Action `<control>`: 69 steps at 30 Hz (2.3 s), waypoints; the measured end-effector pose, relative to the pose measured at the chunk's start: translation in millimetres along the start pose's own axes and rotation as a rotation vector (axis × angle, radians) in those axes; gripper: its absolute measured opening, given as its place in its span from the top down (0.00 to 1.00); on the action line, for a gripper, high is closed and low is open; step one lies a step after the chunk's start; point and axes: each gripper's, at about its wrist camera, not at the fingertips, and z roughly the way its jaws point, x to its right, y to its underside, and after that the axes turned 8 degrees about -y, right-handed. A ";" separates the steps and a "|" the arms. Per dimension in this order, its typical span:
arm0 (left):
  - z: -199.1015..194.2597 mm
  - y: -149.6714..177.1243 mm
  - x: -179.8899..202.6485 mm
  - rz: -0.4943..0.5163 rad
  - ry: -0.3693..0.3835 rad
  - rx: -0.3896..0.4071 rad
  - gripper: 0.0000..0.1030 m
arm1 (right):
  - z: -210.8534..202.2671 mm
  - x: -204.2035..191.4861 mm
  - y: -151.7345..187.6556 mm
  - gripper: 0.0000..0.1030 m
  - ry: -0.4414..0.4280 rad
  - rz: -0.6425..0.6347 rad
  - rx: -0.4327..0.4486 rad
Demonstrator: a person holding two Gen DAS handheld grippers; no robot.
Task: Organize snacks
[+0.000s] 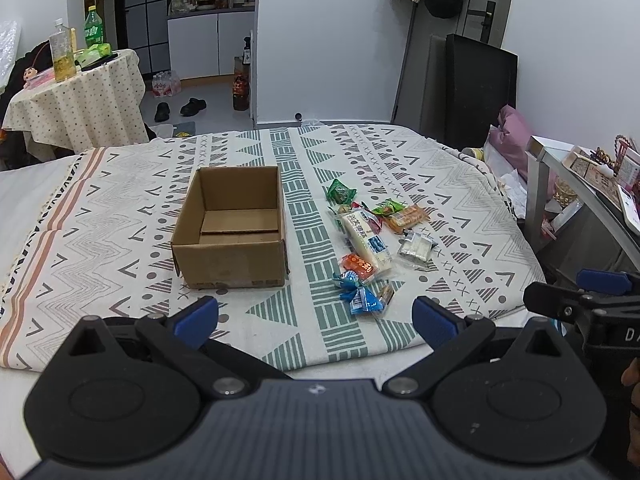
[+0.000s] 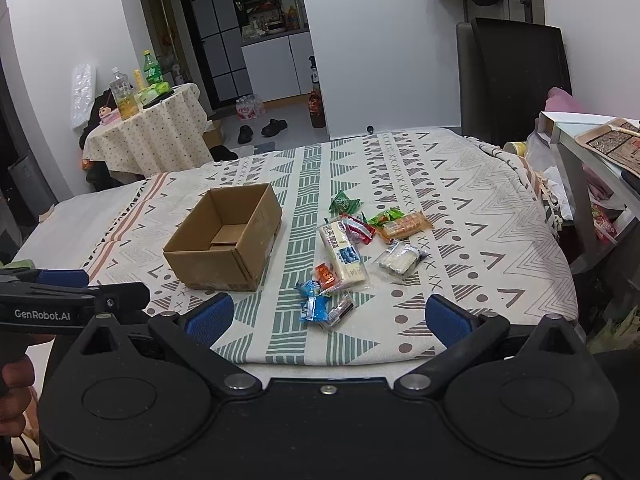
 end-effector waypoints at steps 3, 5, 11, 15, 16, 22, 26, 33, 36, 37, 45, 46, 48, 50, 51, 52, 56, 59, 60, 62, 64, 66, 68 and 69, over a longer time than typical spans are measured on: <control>-0.1 0.7 0.1 -0.003 0.000 -0.001 0.00 | -0.7 -0.1 0.5 0.00 0.002 -0.002 -0.001; -0.4 0.9 0.1 -0.002 0.000 0.001 0.00 | -1.0 -0.1 0.2 0.00 0.002 0.000 -0.002; -3.4 3.3 -1.3 -0.003 0.005 0.006 0.00 | -1.9 -1.0 0.9 0.00 0.003 -0.002 -0.002; -4.2 4.0 -0.9 -0.005 0.007 0.006 0.00 | -2.2 -1.2 0.1 0.00 0.003 -0.001 -0.001; -5.9 5.8 0.0 -0.006 0.009 0.007 0.00 | -2.4 -1.3 0.6 0.00 0.002 -0.002 -0.001; -9.2 7.1 1.7 -0.007 0.014 0.008 0.00 | -3.2 -1.3 1.3 0.00 0.003 0.000 -0.001; -9.5 7.1 2.4 -0.007 0.014 0.009 0.00 | -3.8 -0.4 2.2 0.00 0.002 0.002 0.003; -9.9 6.1 3.1 -0.014 0.016 0.009 0.00 | -6.6 1.4 -0.6 0.00 0.000 -0.005 0.005; -9.9 6.0 3.4 -0.014 0.018 0.011 0.00 | -6.3 0.3 0.3 0.00 0.001 -0.005 0.005; -9.9 6.0 3.6 -0.015 0.017 0.012 0.00 | -6.2 0.3 0.7 0.00 0.001 -0.005 0.004; -7.7 5.3 2.1 -0.010 0.012 0.017 0.00 | -5.8 1.5 -1.1 0.00 0.001 -0.010 0.004; -7.2 5.5 1.9 -0.010 0.013 0.018 0.00 | -5.0 1.8 -1.3 0.00 0.000 -0.011 0.004; -7.2 6.4 2.0 -0.007 0.011 0.021 0.00 | -4.7 1.6 -1.3 0.00 0.002 -0.017 0.002; -6.6 8.1 2.8 -0.004 0.004 0.026 0.00 | -3.9 1.0 -1.8 0.00 0.019 -0.037 0.000; -5.4 8.4 3.2 -0.004 0.008 0.025 0.00 | -3.4 1.1 -2.1 0.00 0.027 -0.044 0.001; -4.1 8.6 3.2 -0.006 0.012 0.022 0.00 | -3.1 2.4 -2.7 0.00 0.027 -0.044 0.001; 1.3 7.3 2.6 -0.016 0.014 0.017 0.01 | 1.2 5.4 -2.1 0.00 0.019 -0.035 -0.008; 6.5 4.4 3.6 -0.013 0.022 0.016 0.00 | 5.9 8.0 -2.6 0.00 0.017 -0.037 -0.014; 8.9 3.4 3.9 -0.013 0.024 0.013 0.00 | 7.9 9.1 -2.7 0.00 0.017 -0.034 -0.016; 14.5 1.6 3.8 -0.016 0.028 0.005 0.01 | 11.3 12.4 -3.9 0.00 0.016 -0.027 -0.018; 20.2 0.6 4.7 -0.020 0.032 -0.004 0.01 | 14.5 15.7 -5.0 0.00 0.018 -0.020 -0.017; 25.8 -0.7 4.7 -0.025 0.038 -0.008 0.01 | 18.1 19.9 -6.2 0.00 0.015 -0.010 -0.019; 32.0 -2.4 5.6 -0.030 0.046 -0.013 0.01 | 22.1 24.4 -7.4 0.00 0.012 -0.002 -0.021; 34.9 -3.0 7.1 -0.032 0.050 -0.015 0.01 | 24.2 27.0 -8.1 0.00 0.010 0.005 -0.022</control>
